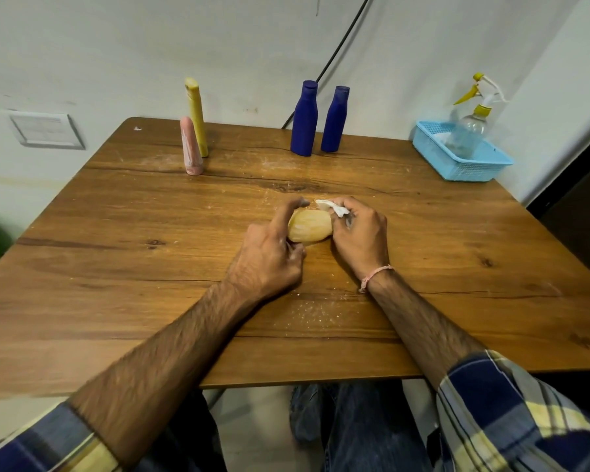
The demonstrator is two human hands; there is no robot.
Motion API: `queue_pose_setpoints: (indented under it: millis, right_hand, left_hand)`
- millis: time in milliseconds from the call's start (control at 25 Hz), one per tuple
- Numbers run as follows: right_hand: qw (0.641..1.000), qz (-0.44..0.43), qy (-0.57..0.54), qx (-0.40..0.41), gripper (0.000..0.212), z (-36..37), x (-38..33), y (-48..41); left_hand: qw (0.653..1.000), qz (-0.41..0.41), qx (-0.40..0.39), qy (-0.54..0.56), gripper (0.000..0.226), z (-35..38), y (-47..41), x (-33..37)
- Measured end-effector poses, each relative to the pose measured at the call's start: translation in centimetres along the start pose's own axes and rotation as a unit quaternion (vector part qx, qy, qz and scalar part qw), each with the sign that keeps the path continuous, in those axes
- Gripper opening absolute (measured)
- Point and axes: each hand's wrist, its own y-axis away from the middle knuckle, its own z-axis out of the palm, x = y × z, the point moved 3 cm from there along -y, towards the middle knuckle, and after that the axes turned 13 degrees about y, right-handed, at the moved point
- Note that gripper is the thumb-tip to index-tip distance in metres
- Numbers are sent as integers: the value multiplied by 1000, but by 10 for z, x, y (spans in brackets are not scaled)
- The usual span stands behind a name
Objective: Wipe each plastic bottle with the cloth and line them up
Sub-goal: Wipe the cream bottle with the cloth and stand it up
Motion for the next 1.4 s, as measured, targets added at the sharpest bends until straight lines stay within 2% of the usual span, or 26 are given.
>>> queue_pose_setpoints:
  millis: [160, 240, 360, 480, 640, 720, 840, 880, 960, 1000, 1040, 1160, 1240, 1400]
  right_hand:
    - [1000, -3, 11, 3, 23, -2, 2, 1]
    - [999, -21, 25, 20, 32, -6, -3, 7]
    - [989, -138, 42, 38, 39, -11, -22, 29]
    - [966, -248, 79, 4, 44, -16, -13, 34]
    - [981, -151, 120, 12, 44, -25, -1, 17]
    - [973, -208, 97, 7, 39, -21, -26, 34]
    - [943, -324, 67, -21, 32, -17, -39, 52]
    - [945, -316, 81, -19, 33, -18, -31, 45]
    - [967, -223, 121, 9, 37, -22, -12, 27]
    - [975, -180, 127, 23, 37, -23, -9, 24]
    - [977, -173, 119, 29, 35, -23, -16, 26]
    - [952, -298, 69, 6, 32, -13, -49, 52]
    - [936, -344, 77, -16, 32, -13, -42, 49]
    - [970, -199, 137, 12, 38, -21, -9, 16]
  left_hand:
    - [1000, -18, 7, 5, 64, 2, -1, -3]
    - [1000, -5, 26, 4, 65, 1, -1, -2]
    - [998, 36, 50, -7, 68, 1, -1, -2]
    - [998, 43, 53, -9, 69, 3, -1, -3]
    - [998, 27, 51, -26, 71, 6, -4, -3]
    - [997, 41, 63, -26, 63, 5, -3, -3]
    - [996, 53, 72, -30, 51, 4, -2, -4]
    - [996, 47, 63, -30, 53, 5, -2, -3]
    - [998, 28, 47, -28, 63, 7, -3, -1]
    - [998, 22, 46, -26, 64, 7, -3, -1]
    - [998, 21, 49, -24, 61, 6, -3, 0]
    - [997, 33, 71, -21, 41, 5, -1, -1]
    - [997, 35, 72, -15, 40, 5, -1, -2]
    - [998, 12, 52, -18, 58, 6, -1, 1]
